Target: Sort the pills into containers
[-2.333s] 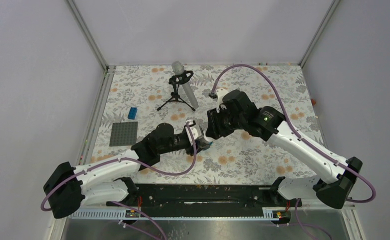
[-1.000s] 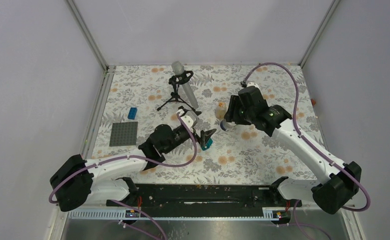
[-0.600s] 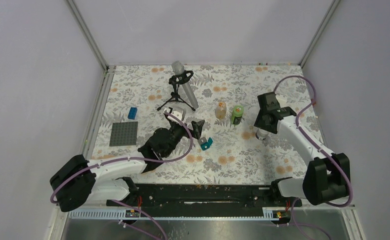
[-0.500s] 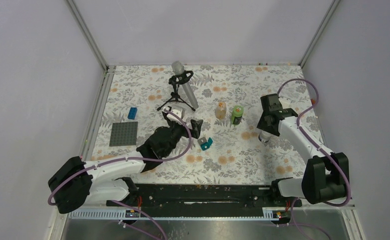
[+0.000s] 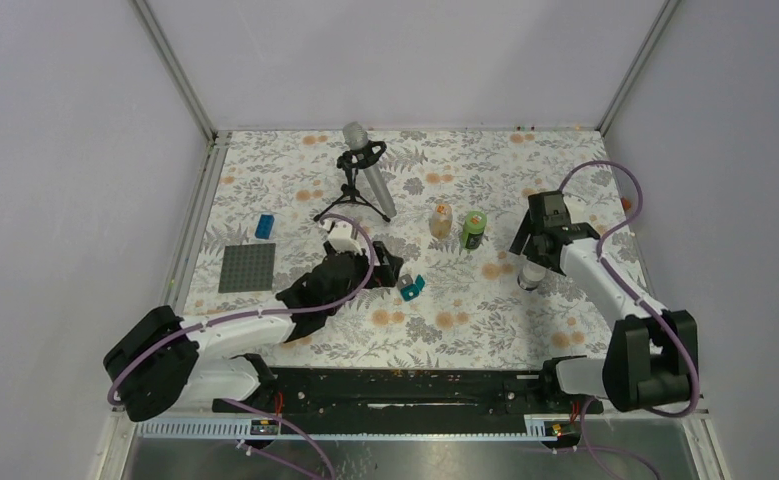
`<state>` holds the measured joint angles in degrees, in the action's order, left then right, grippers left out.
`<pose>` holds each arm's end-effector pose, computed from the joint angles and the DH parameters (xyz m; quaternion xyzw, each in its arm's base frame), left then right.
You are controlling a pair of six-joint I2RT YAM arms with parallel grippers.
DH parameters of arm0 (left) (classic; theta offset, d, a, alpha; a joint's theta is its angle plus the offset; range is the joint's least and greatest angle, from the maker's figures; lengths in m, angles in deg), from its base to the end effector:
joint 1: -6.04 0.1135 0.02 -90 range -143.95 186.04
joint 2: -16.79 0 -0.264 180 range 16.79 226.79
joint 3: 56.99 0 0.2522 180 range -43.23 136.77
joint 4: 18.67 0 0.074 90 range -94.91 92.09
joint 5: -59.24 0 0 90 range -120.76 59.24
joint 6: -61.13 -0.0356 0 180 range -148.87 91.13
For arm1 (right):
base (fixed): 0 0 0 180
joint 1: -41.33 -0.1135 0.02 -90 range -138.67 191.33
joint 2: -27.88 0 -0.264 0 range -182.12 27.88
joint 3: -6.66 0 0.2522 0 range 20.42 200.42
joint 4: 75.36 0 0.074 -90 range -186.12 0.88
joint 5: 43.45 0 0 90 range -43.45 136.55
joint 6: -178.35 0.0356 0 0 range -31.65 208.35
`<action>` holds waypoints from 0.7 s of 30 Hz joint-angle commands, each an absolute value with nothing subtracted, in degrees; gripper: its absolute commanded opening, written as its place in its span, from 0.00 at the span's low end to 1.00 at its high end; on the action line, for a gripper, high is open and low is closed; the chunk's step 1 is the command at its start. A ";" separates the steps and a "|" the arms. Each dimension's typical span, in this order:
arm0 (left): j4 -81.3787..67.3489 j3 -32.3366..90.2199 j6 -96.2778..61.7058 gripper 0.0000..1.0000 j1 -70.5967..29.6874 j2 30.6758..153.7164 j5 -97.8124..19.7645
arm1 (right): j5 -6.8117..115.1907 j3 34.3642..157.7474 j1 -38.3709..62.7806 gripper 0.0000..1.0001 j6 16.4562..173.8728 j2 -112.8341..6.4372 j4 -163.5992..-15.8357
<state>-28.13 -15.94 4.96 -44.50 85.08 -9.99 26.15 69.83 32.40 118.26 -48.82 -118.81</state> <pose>0.1678 -0.1840 0.2106 0.0104 0.8017 -0.2814 0.5273 0.2617 0.0286 0.2214 0.2213 0.9187 -0.0671 0.3202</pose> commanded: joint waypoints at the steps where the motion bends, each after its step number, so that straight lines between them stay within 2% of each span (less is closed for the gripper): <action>1: -28.93 -17.58 16.26 0.99 -42.39 87.82 -14.97 | 26.16 68.77 32.58 0.86 115.08 -41.99 -116.02; 3: -29.20 -17.75 19.46 0.94 -40.71 89.59 -17.42 | 28.00 68.76 32.44 0.85 114.43 -39.79 -116.15; 5: -30.58 -18.18 21.86 0.87 -39.42 91.24 -20.28 | 30.29 68.88 32.12 0.79 114.02 -37.58 -116.28; 9: -33.03 -18.30 25.99 0.65 -37.90 94.74 -24.64 | 33.89 69.06 28.70 0.62 114.04 -33.81 -116.51; 11: -34.94 -18.19 27.51 0.56 -37.54 97.23 -26.88 | 35.94 68.60 25.69 0.57 113.76 -32.80 -115.65; 16: -38.25 -17.87 31.59 0.50 -36.81 102.02 -30.10 | 48.56 65.92 20.34 0.50 115.14 -34.72 -110.76; 21: -40.57 -17.89 35.14 0.49 -35.54 105.39 -33.26 | 53.15 63.28 16.70 0.46 116.36 -38.57 -107.02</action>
<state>-34.01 -18.23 30.81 -36.61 103.59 -28.83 46.78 64.69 19.44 115.22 -35.75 -111.01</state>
